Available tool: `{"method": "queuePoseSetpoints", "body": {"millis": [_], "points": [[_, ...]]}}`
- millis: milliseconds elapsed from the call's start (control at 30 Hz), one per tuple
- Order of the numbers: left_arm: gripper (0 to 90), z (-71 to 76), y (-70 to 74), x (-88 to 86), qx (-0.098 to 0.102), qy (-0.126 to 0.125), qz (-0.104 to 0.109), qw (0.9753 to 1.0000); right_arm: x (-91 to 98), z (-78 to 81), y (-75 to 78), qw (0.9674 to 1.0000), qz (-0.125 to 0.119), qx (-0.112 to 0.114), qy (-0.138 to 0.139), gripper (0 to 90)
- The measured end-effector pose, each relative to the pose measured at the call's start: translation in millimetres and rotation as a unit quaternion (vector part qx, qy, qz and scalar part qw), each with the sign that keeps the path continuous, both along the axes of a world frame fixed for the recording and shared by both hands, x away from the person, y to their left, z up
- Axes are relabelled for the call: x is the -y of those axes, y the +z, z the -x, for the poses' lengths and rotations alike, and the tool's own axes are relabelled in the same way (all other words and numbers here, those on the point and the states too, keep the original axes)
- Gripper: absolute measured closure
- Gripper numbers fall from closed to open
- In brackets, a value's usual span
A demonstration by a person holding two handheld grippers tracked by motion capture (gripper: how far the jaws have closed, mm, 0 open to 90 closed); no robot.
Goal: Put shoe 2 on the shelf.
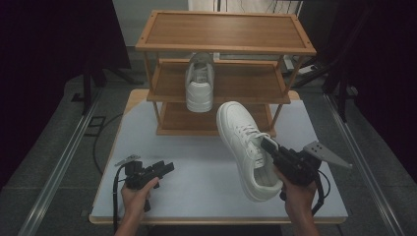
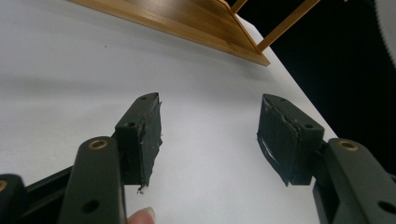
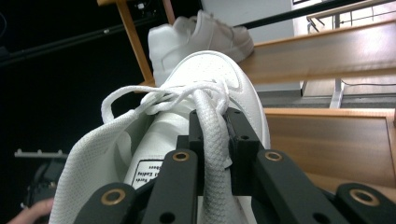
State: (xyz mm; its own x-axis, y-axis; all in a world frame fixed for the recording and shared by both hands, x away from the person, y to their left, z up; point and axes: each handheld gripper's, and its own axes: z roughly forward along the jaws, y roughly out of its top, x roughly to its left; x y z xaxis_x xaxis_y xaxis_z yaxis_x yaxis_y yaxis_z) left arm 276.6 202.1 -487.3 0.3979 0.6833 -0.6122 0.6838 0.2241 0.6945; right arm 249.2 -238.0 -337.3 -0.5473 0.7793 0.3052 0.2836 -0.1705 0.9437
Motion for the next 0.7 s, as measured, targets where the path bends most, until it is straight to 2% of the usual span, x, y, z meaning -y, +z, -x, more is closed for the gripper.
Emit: {"method": "queuePoseSetpoints", "body": {"millis": [67,100,233,700], "points": [[40.0,0.0,0.0,0.2,0.0,0.0,0.0,1.0,0.5,-0.7,2.8,1.0,-0.002,0.001,-0.002,82.1],[40.0,-0.1,-0.3,0.6,-0.001,0.0,-0.001,1.0,1.3,-2.2,10.6,0.9999,-0.002,0.007,-0.009,82.0],[40.0,-0.2,-1.3,3.1,-0.003,-0.004,-0.001,1.0,0.4,-6.5,20.8,0.9997,-0.005,0.011,-0.019,82.0],[40.2,-0.6,-1.0,0.8,-0.004,-0.003,-0.003,1.0,-10.0,-29.7,35.9,0.9992,-0.019,0.011,-0.032,82.0]]}}
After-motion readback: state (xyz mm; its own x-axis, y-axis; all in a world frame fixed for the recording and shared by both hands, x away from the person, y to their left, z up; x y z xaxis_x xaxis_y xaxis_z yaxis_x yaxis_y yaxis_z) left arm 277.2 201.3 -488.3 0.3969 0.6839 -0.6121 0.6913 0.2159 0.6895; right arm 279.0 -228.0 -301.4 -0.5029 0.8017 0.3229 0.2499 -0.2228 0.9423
